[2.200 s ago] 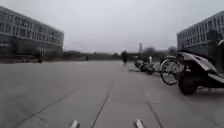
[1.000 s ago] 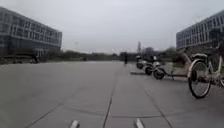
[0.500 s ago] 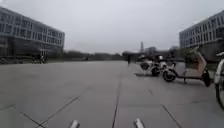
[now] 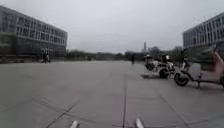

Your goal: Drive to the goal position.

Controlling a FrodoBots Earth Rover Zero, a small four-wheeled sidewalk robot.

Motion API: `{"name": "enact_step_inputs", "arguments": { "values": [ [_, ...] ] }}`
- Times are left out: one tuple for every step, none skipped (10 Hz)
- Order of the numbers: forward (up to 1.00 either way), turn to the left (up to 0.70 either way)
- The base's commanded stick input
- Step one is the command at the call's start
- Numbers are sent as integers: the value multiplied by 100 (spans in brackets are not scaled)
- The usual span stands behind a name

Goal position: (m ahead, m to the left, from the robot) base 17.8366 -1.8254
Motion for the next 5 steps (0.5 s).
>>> {"name": "enact_step_inputs", "arguments": {
  "values": [
    [100,2],
    [100,2],
    [100,2],
    [100,2],
    [100,2]
  ]
}}
